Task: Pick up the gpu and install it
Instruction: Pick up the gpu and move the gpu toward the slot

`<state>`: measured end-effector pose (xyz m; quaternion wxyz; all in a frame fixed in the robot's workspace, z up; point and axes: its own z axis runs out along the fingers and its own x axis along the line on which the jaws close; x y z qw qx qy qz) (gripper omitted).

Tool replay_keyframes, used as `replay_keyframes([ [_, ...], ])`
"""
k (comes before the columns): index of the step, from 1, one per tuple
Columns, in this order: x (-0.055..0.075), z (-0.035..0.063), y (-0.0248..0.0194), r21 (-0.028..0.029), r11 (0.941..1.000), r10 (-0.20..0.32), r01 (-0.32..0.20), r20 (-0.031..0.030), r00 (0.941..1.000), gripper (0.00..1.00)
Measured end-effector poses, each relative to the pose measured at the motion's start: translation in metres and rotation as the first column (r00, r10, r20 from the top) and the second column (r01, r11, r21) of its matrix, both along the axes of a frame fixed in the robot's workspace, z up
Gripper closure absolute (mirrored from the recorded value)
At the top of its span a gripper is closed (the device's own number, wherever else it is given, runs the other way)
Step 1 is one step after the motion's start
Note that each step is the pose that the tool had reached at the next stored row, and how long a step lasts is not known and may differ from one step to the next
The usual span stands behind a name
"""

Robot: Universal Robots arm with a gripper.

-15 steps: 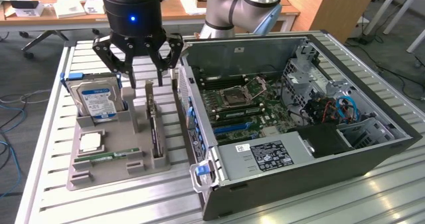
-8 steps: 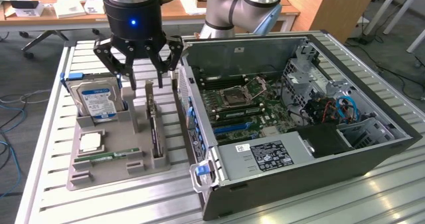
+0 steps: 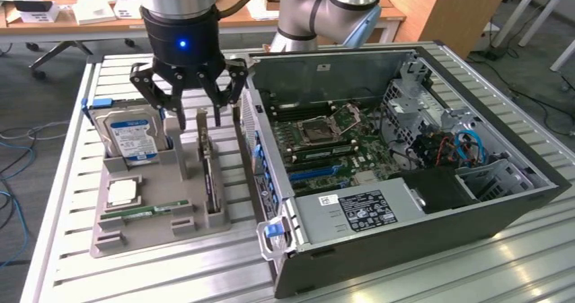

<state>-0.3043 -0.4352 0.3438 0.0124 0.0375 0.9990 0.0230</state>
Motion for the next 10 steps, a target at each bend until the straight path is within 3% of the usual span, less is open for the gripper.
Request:
replay_keyframes([
  [10,0.0,-0.0163,0.0,0.0001,1.0,0.0,0.0,0.0,1.0,0.45],
])
